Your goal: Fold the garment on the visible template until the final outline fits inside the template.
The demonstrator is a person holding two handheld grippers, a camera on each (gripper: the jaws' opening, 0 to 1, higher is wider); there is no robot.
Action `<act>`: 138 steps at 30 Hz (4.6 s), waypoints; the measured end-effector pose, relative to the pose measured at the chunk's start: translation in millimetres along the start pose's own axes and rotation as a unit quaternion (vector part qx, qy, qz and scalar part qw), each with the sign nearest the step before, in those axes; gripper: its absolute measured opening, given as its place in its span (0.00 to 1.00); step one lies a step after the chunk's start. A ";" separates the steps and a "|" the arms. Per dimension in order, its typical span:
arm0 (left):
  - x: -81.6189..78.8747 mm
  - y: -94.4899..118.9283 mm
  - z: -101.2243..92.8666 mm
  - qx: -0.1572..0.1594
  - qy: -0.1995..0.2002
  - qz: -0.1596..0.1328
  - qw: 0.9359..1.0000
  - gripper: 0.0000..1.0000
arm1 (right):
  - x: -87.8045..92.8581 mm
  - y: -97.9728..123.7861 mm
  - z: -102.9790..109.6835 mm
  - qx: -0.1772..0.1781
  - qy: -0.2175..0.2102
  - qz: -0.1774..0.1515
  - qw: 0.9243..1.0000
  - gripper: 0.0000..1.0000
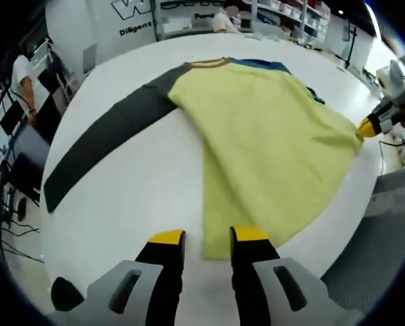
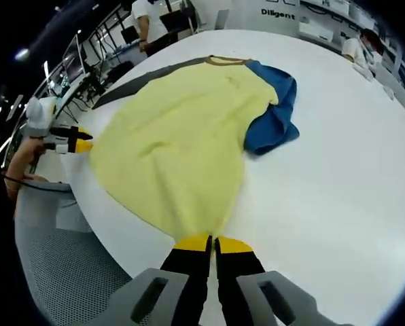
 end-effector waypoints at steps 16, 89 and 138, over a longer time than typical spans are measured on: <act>9.2 -1.7 -7.1 -0.007 0.017 0.024 1.000 0.04 | 2.4 -1.3 1.2 0.001 -0.001 -0.006 1.000 0.00; -30.3 57.0 -39.2 -0.016 -0.002 -0.153 0.988 0.99 | -77.6 1.0 -60.3 0.015 -0.136 -0.220 0.966 0.47; -25.4 59.3 -30.2 -0.025 -0.026 -0.140 0.990 0.98 | -100.4 -34.9 -146.5 0.189 -0.060 -0.181 0.963 0.00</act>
Point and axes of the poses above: the point that each gripper's makers call its tool centre point, and the gripper's own axes: y roughly backward along the fingers, z roughly to its left, x roughly out of its underside, the point moved 3 cm from there along y, roughly backward along the fingers, and after that the axes turned 3 degrees about -z, right-handed, at the moved point
